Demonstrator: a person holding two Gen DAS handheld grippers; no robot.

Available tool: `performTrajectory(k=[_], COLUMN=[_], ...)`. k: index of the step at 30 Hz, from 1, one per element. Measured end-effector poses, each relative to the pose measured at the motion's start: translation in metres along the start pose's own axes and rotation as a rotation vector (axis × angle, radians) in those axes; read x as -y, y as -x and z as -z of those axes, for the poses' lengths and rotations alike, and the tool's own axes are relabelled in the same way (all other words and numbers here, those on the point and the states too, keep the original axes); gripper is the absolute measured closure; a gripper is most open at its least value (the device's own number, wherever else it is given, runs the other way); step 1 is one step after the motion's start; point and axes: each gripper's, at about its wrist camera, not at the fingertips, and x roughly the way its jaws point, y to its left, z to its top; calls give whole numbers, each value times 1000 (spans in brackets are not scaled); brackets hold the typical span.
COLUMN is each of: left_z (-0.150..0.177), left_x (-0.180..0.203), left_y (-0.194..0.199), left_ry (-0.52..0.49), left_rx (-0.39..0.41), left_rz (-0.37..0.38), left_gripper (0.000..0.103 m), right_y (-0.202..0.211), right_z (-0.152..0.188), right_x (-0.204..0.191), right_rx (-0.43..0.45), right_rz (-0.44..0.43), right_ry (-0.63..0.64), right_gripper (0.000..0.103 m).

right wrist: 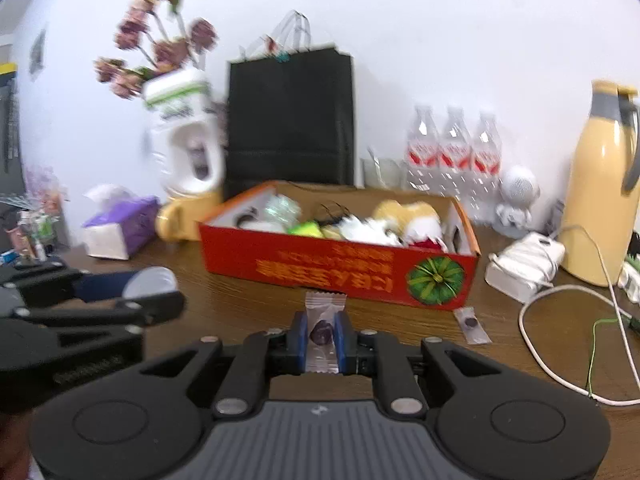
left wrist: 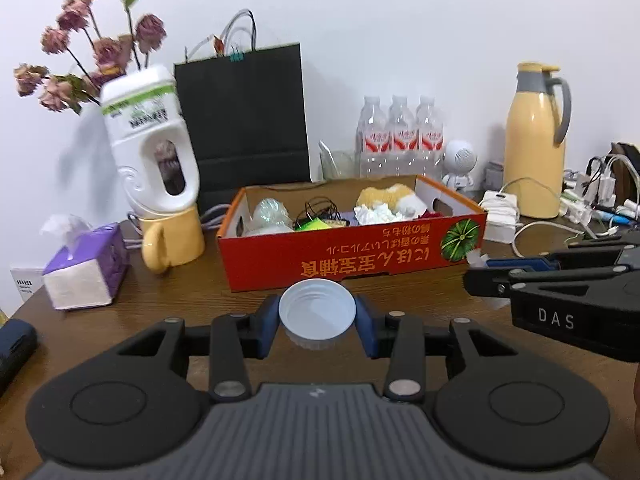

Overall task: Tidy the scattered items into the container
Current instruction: 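Carry the bottle cap with the left tool while the right tool carries the candy to the box, then open the left tool over the box while the right tool releases the candy inside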

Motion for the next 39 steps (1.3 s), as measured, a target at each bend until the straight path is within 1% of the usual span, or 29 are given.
performTrajectory(k=[4,8,9,11,15,17,18,21,23,25,27,30,31,33,35,36,38,39], left_z=[-5,-27,-35,-58,-101,-120,-129,-150,-159,-162,-160,-153,-150,-142,-138,-137,-137,-139], left_x=[-7,-17,-20,-26,-37,-38,-39,-43,-44,-45,-49,-59,-61,-61,-59,-58,-58,-57], left_y=[15,6,0,-17,-63,-92,-107,-156,-189,-219,-246,-284,-295,-314,-321,-324,-328,-330], left_ry=[27,71,83,113,142,132,130,121,103,88,96,139,143,119,119,115,113,114], left_rx=[21,50,63,85,68,53,36,-43,-119,-190,-268,-388,-428,-521,-560,-573,-588,-598], left_rz=[6,29,40,32,81,75,73,99,114,122,118,80,83,104,107,105,86,86], left_gripper=[62,62,62,62,62,62,62,62,62,62,62,62,62,62,61,61,54,53], right_y=[16,13,12,5,-19,-39,-49,-93,-127,-162,-200,-245,-260,-280,-292,-296,-301,-302], right_z=[-10,-27,-32,-45,-79,-101,-112,-145,-159,-166,-168,-162,-158,-152,-148,-147,-146,-147], right_x=[-10,-11,-10,-5,16,29,36,60,76,89,102,113,116,116,114,112,111,113], right_rx=[34,53,61,73,70,54,42,-13,-66,-147,-231,-358,-405,-461,-491,-504,-527,-536], right_rz=[-23,-27,-21,-13,-9,-4,-3,-16,-28,-36,-31,-16,-15,2,21,26,38,46], right_ry=[14,14,18,13,-8,-2,-5,-18,-48,-80,-100,-143,-150,-145,-119,-108,-100,-100], right_gripper=[90,90,90,90,90,90,90,90,89,89,89,89,89,89,89,87,87,82])
